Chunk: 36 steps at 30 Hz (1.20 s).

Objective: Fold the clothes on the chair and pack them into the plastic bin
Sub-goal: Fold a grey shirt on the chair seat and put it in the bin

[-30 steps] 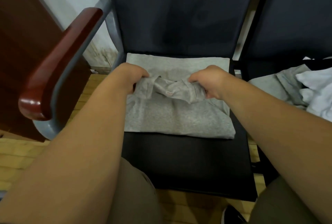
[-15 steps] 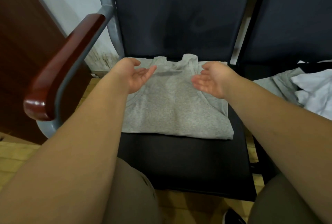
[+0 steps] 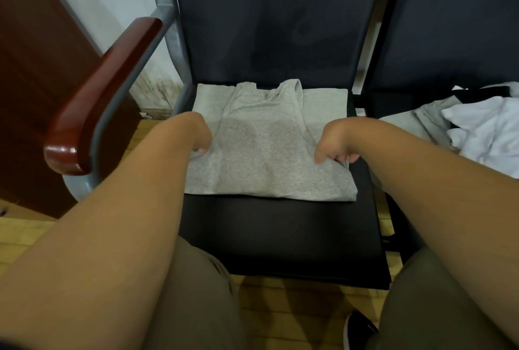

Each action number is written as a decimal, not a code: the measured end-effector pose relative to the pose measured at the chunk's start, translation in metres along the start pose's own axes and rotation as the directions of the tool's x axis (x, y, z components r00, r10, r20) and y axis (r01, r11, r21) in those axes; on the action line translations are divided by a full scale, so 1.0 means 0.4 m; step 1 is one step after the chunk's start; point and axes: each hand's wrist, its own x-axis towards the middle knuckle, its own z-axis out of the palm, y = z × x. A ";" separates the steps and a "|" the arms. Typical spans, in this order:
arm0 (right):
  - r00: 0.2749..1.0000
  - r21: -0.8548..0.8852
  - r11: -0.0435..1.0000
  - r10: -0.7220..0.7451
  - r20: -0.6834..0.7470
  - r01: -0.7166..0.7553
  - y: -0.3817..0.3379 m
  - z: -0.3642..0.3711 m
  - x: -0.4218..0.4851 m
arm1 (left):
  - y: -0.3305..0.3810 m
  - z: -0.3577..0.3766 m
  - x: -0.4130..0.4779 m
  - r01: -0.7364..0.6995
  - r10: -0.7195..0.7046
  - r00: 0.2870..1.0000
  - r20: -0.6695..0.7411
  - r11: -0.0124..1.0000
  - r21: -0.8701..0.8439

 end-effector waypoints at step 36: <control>0.972 -0.065 0.971 -0.233 -0.016 0.232 -0.028 0.083 -0.022 | 0.042 0.083 -0.081 -0.338 0.381 0.903 0.197 0.915 -0.218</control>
